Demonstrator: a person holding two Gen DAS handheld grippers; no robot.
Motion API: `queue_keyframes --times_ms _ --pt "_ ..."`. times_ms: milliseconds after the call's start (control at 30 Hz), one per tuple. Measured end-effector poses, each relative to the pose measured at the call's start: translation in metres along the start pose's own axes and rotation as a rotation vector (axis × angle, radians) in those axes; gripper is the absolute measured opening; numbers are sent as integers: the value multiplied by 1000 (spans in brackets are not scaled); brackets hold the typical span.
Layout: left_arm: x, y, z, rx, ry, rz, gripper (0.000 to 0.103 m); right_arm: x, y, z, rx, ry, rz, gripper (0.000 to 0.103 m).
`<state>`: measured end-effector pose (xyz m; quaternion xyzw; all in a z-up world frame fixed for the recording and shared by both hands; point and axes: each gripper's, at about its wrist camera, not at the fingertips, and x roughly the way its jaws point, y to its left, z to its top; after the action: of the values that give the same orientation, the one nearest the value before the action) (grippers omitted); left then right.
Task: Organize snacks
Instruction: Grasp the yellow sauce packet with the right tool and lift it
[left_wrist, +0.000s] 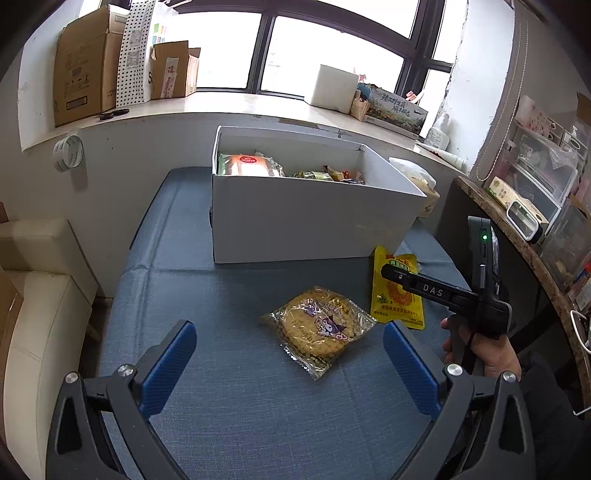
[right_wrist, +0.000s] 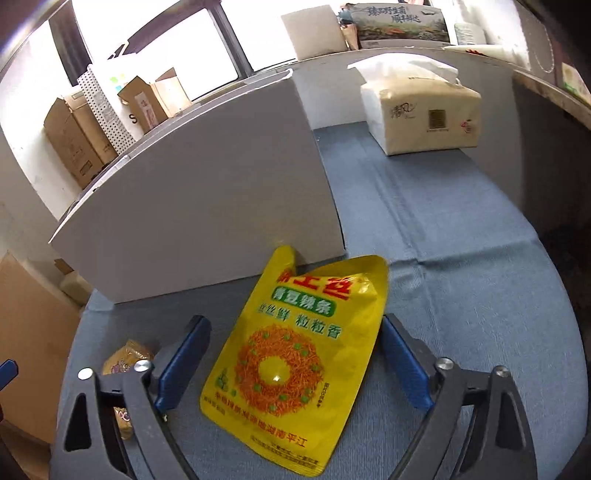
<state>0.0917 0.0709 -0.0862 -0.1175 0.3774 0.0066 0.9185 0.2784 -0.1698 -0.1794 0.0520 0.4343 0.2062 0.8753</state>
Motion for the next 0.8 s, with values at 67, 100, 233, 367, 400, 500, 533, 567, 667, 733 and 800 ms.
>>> queue_keyframes --times_ms 67,100,233,367,400,500,533,567,667,733,800 --pt "3 0 0 -1 8 2 103 2 0 3 8 14 9 59" --pt "3 -1 -1 1 10 2 103 2 -1 4 11 19 15 58" --pt "4 -3 -1 11 11 3 103 -5 0 7 13 15 42 0" --pt "7 -4 -1 13 19 8 103 -13 18 10 -44 33 70 1" --pt "8 -4 -2 15 19 8 103 -14 21 10 -57 26 69 1" --pt "7 -5 -2 20 18 9 103 -22 22 7 -42 17 83 1" --pt "6 -5 -2 20 18 10 103 -25 22 7 -44 18 82 1" --pt "6 -4 -2 18 17 10 103 -29 24 8 -60 13 69 1" --pt "8 -4 -2 13 19 5 103 -48 30 12 -110 -3 45 1" --pt "10 -6 -3 18 23 5 103 -59 34 17 -128 -13 48 0" --pt "11 -7 -3 21 26 1 103 -65 42 22 -178 -24 11 0"
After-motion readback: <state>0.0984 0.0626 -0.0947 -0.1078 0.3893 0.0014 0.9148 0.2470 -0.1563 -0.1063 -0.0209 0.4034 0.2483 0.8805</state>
